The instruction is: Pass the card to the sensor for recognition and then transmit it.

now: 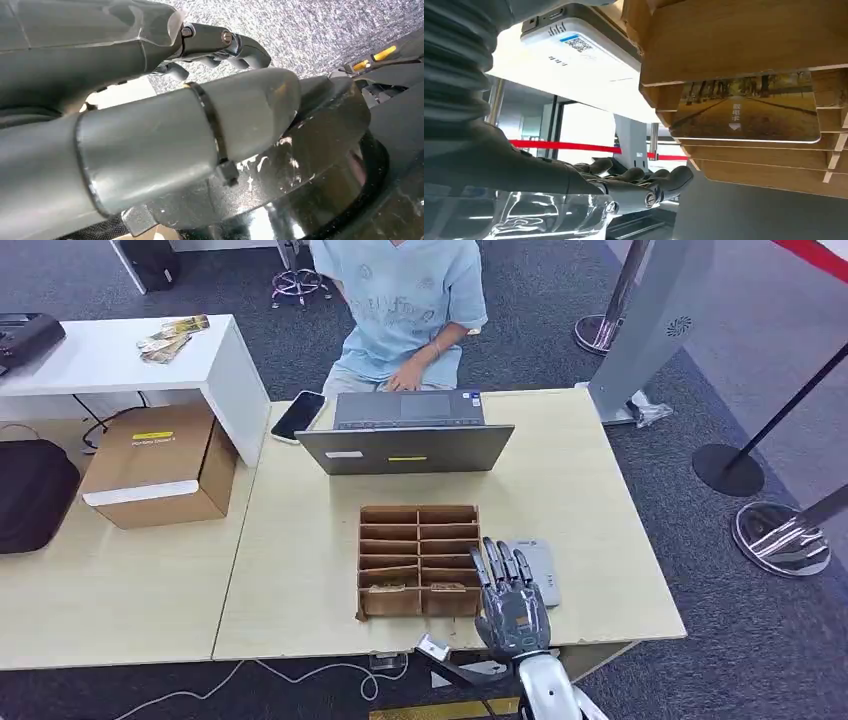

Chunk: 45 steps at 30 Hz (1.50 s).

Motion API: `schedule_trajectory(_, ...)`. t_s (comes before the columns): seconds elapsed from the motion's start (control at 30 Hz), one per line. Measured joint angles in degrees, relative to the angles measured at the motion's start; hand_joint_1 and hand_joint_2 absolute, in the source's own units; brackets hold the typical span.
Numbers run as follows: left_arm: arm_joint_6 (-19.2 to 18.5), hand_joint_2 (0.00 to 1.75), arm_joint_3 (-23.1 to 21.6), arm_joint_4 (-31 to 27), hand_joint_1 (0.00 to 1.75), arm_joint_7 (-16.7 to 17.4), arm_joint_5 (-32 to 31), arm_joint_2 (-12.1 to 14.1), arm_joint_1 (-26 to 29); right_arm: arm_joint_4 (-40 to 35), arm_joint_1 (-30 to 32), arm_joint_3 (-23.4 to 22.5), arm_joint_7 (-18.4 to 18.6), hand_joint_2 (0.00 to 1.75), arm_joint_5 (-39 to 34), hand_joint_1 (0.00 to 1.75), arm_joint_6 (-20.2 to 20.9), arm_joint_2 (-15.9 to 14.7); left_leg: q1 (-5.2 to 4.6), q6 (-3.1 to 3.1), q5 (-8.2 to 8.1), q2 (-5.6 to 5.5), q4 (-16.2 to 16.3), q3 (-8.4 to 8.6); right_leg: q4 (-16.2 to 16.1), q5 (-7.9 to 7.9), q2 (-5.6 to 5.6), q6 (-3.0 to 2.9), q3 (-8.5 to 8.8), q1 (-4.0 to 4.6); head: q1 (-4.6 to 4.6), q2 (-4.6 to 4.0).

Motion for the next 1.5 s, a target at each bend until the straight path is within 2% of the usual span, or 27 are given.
schedule_trajectory(0.1,-0.02,0.0,0.02,0.0,0.0,0.0,-0.04,0.0,0.0,0.0,0.0,-0.11,-0.13,1.75,0.0,0.17,-0.09,0.13,0.0,0.0,0.0,0.0,0.0,0.0,0.0,0.0,0.0,0.0,0.0,0.0,0.0,0.0)
schedule_trajectory(0.63,-0.48,0.0,0.04,0.0,0.0,0.0,-0.17,0.04,-0.07,-0.02,-0.02,-0.98,-1.16,1.75,0.0,0.23,-0.74,0.57,0.0,0.0,0.0,0.0,0.0,0.0,0.0,0.0,0.0,0.0,0.0,0.0,0.0,0.0)
schedule_trajectory(0.8,-0.5,0.0,0.04,0.0,0.0,0.0,-0.24,0.04,-0.07,-0.02,-0.03,-0.98,-1.6,1.75,0.0,0.52,-0.92,0.59,0.0,0.0,0.0,0.0,0.0,0.0,0.0,0.0,0.0,0.0,0.0,0.0,0.0,0.0)
schedule_trajectory(0.83,-0.5,0.0,0.04,0.0,0.0,0.0,-0.26,0.04,-0.07,-0.02,-0.03,-1.0,-1.77,1.75,0.0,0.63,-0.92,0.68,0.0,0.0,0.0,0.0,0.0,0.0,0.0,0.0,0.0,0.0,0.0,0.0,0.02,0.0)
schedule_trajectory(0.9,-0.5,0.0,0.04,0.0,0.0,-0.02,-0.37,0.04,-0.08,-0.02,-0.04,-1.18,-1.88,1.75,0.0,0.72,-0.92,0.88,0.0,0.0,0.0,-0.01,0.0,0.0,0.0,0.0,0.0,0.0,0.0,0.0,0.0,0.0)
schedule_trajectory(0.93,-0.53,0.0,0.04,-0.02,0.0,-0.02,-0.44,0.04,-0.08,-0.02,-0.05,-1.33,-1.88,1.75,0.0,0.91,-0.92,1.01,0.0,0.0,0.0,-0.01,0.0,0.0,0.0,0.0,0.0,0.0,0.0,0.0,0.02,0.0)
schedule_trajectory(0.97,-0.55,0.0,0.04,-0.02,0.0,-0.02,-0.5,0.04,-0.08,-0.02,-0.05,-1.42,-1.9,1.75,0.0,0.98,-0.92,1.01,0.0,0.0,0.0,-0.01,0.0,0.0,0.0,0.0,0.0,0.0,0.0,0.0,0.0,0.0)
schedule_trajectory(1.03,-0.66,0.0,0.07,-0.02,0.0,-0.04,-0.57,0.07,-0.1,-0.02,-0.04,-1.6,-2.12,1.75,0.0,1.26,-0.92,1.03,0.0,0.0,0.0,0.0,0.0,0.0,0.0,0.0,0.0,0.0,0.0,0.0,0.02,0.0)
schedule_trajectory(1.07,-0.68,0.0,0.07,-0.02,0.0,-0.04,-0.61,0.07,-0.12,-0.02,-0.04,-1.75,-2.23,1.75,0.0,1.33,-0.92,1.03,0.0,0.0,0.0,0.0,0.0,0.0,0.0,0.0,0.0,0.0,0.0,0.0,0.0,0.0)
schedule_trajectory(1.2,-0.83,0.0,0.15,-0.02,0.0,-0.57,-0.7,0.11,-0.12,-0.02,-0.04,-2.03,-2.36,1.75,0.0,1.38,-0.92,1.03,0.0,0.0,0.0,0.0,0.0,0.0,0.0,0.0,0.0,0.0,0.0,0.0,0.0,0.0)
schedule_trajectory(1.37,-1.05,0.0,0.37,-0.02,0.0,-0.72,-0.87,0.17,-0.12,-0.02,-0.09,-2.25,-2.78,1.75,0.0,1.34,-0.9,1.07,0.0,0.0,0.0,0.0,0.0,-0.01,0.0,0.0,0.0,0.0,0.0,0.0,0.0,0.0)
schedule_trajectory(1.4,-1.09,0.0,0.42,-0.02,0.0,-0.72,-0.87,0.17,-0.12,-0.02,-0.1,-2.27,-2.93,1.75,0.0,1.31,-0.9,1.12,0.0,0.0,0.0,0.0,0.0,-0.01,0.0,0.0,0.0,0.0,0.0,0.0,0.0,0.0)
schedule_trajectory(1.43,-1.12,0.0,0.46,-0.02,0.0,-0.72,-0.9,0.17,-0.12,-0.02,-0.13,-2.27,-3.04,1.75,0.0,1.17,-0.92,1.16,0.0,0.0,0.0,-0.01,0.0,-0.01,0.0,0.0,0.0,0.0,0.0,0.0,0.0,0.0)
schedule_trajectory(1.5,-1.18,0.0,0.63,-0.02,0.0,-0.94,-0.92,0.17,-0.11,0.0,-0.21,-2.27,-3.13,1.75,0.0,1.06,-0.92,1.31,0.0,0.0,0.0,-0.01,0.0,-0.01,0.0,0.0,0.0,0.0,0.0,0.0,0.0,0.0)
